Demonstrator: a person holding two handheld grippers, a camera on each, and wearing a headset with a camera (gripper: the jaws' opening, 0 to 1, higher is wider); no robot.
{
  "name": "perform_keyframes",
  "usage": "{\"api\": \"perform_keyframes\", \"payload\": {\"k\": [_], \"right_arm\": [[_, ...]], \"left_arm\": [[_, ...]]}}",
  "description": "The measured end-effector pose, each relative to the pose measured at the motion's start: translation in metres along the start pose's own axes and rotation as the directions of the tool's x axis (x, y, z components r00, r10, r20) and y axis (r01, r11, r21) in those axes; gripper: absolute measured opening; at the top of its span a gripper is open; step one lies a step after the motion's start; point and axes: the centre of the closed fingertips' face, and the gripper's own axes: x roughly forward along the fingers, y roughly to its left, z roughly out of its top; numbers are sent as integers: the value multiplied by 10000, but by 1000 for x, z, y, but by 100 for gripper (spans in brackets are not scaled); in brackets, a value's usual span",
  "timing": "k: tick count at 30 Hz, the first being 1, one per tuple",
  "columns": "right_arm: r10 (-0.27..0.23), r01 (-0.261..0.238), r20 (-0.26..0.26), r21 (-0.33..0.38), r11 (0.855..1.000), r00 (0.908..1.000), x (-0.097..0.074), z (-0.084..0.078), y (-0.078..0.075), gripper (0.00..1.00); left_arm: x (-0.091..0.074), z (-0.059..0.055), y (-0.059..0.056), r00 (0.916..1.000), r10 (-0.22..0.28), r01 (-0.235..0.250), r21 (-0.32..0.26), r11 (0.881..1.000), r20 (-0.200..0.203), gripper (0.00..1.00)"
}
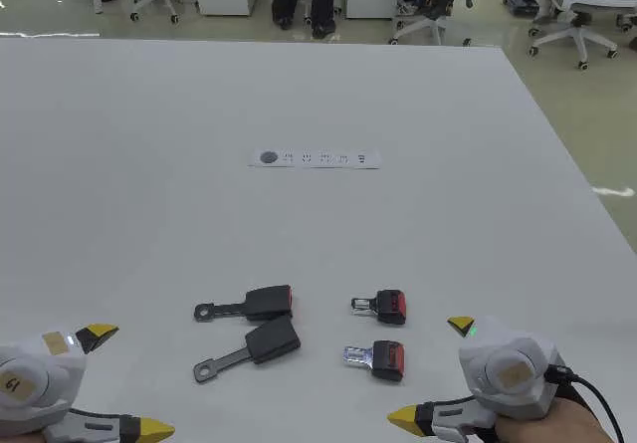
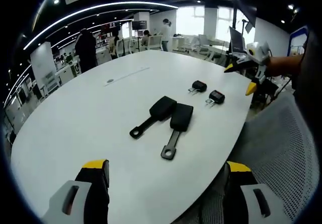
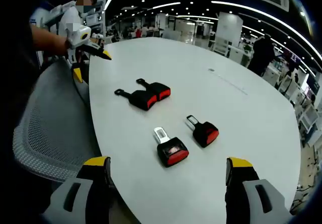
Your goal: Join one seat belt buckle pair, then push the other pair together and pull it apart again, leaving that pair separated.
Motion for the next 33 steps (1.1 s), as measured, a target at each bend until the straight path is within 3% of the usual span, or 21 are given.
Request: {"api": "perform_keyframes", "payload": {"k": [8, 14, 24, 33], "right_arm": [[-151, 150, 41, 134, 9998, 9999, -5, 0, -5, 93], [-186, 186, 3, 242, 9995, 9998, -7, -2, -6, 92], [-132, 133, -121, 52, 9999, 9998, -4, 0, 0, 91], [-140, 144, -164, 264, 9995, 9998, -2, -1, 2, 89]], "left_arm": [[3, 2, 7, 9997, 90, -85, -226, 9997, 237, 93], [4, 4, 4, 9996, 32, -24, -270, 9996, 285, 92], [2, 3, 13, 9993, 113, -103, -295, 9995, 350, 90], [-2, 5, 6, 9996, 53, -44, -327, 9995, 273, 89]]}}
